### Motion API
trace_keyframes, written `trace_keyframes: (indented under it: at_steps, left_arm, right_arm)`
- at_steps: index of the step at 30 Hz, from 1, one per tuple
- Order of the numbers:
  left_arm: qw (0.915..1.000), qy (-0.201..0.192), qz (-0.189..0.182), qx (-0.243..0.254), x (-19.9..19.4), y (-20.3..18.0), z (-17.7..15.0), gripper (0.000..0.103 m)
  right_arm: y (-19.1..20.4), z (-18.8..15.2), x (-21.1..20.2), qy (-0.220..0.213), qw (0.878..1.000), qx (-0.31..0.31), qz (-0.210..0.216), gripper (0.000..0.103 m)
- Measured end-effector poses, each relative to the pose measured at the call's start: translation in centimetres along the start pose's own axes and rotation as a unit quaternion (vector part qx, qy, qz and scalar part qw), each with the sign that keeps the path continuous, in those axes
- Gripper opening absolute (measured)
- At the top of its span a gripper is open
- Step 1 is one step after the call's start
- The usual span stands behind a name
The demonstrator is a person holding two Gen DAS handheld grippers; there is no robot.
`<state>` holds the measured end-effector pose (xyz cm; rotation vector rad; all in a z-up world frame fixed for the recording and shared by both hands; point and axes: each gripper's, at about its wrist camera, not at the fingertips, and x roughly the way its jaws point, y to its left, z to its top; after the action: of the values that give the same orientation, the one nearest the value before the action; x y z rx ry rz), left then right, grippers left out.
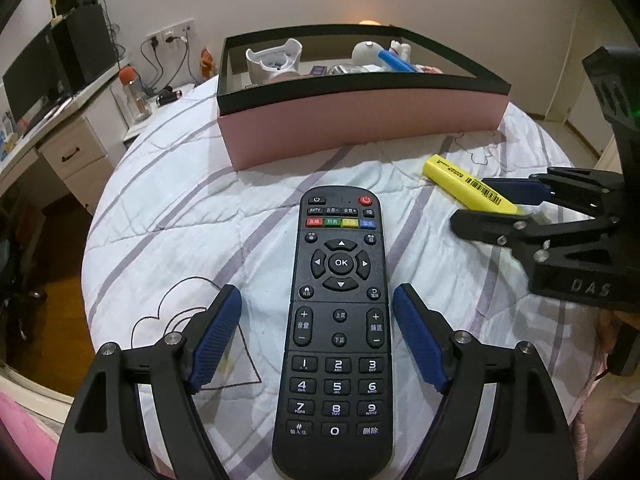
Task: Organize rigid objects
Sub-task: 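Hold the remote with left tool while right tool grasps the yellow highlighter, then lift the remote with left tool while right tool lifts the highlighter over the box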
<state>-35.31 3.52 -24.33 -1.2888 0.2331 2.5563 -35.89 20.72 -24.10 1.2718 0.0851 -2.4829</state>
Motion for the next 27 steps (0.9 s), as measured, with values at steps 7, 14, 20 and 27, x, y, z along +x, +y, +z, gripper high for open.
trace_keyframes:
  at_steps: [7, 14, 20, 27]
  left_arm:
    - [0.9997, -0.015, -0.019, -0.001, -0.5, -0.2, 0.1, 0.049]
    - [0.9993, -0.010, -0.036, -0.010, -0.8, -0.4, 0.3, 0.044]
    - [0.9983, -0.013, -0.056, -0.008, -1.2, -1.3, 0.7, 0.044]
    - [0.9994, -0.005, -0.033, 0.000, -0.8, -2.2, 0.8, 0.044]
  right_arm:
    - [0.3, -0.2, 0.0, -0.009, 1.000, -0.007, -0.021, 0.048]
    - [-0.6, -0.7, -1.0, -0.017, 1.000, 0.022, 0.003, 0.027]
    - [-0.6, -1.2, -2.0, -0.032, 0.999, 0.035, 0.025, 0.027]
    - [-0.8, -1.4, -2.9, -0.043, 0.998, 0.044, 0.020, 0.027]
